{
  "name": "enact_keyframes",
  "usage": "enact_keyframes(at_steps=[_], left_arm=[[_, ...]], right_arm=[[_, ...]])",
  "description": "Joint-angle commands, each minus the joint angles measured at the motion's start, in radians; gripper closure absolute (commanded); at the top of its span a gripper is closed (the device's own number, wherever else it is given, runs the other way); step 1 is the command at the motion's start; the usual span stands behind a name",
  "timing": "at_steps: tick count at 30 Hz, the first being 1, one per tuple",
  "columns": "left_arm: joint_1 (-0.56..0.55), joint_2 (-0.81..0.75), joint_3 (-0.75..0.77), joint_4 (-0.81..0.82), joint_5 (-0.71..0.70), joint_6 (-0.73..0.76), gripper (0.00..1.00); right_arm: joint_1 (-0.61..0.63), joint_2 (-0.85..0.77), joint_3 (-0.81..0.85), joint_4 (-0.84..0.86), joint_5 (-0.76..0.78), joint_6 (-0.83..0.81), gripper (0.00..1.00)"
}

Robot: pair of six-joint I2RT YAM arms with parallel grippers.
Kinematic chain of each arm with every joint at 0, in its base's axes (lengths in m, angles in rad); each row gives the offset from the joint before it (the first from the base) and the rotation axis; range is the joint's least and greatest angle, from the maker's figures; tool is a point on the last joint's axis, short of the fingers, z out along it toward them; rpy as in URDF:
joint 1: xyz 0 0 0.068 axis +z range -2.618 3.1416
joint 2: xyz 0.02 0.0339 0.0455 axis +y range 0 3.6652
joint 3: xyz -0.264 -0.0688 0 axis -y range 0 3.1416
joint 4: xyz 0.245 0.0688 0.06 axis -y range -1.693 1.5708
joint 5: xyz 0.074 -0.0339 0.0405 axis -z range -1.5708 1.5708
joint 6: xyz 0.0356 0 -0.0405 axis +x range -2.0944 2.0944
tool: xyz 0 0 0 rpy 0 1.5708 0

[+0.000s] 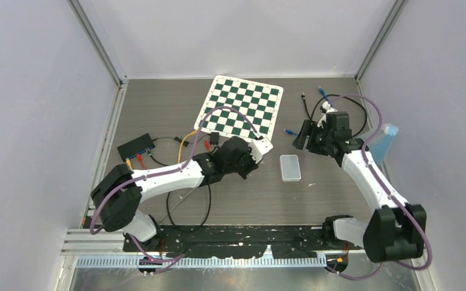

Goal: Insert the plug into the switch port
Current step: Insert the connector into the switch port.

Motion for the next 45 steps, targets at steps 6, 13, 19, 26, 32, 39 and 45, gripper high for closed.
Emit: enact_keyframes(at_steps=[6,13,19,26,32,39,45], left_arm=[[-0.054,0.112,0.023,0.050,-0.193,-0.011,1.00],[-0.063,0.158,0.013,0.065,-0.254,0.071,1.00],[-0.064,0.183,0.012,0.051,-0.217,0.062,1.00],[-0.063,0.175,-0.016,0.071,-0.182,0.032,1.00],[-0.065,0.192,-0.012,0.085,-0.130,-0.022,1.00],[-0.076,0.207,-0.015,0.114,-0.123,-0.099,1.00],[-0.085,0.212,-0.030,0.127,-0.119,-0.160,1.00]], right_arm=[[-0.064,0.261,0.026,0.066,-0.045,-0.076,0.31],[-0.067,0.393,0.059,0.112,-0.113,-0.158,0.39],[-0.067,0.455,0.052,0.159,-0.264,-0.233,0.43],[-0.027,0.477,0.038,0.199,-0.387,-0.240,0.51],[0.005,0.470,0.041,0.167,-0.363,-0.181,0.50],[-0.004,0.395,0.046,0.071,-0.155,-0.149,0.35],[-0.006,0.403,0.004,0.069,-0.179,-0.115,0.41]])
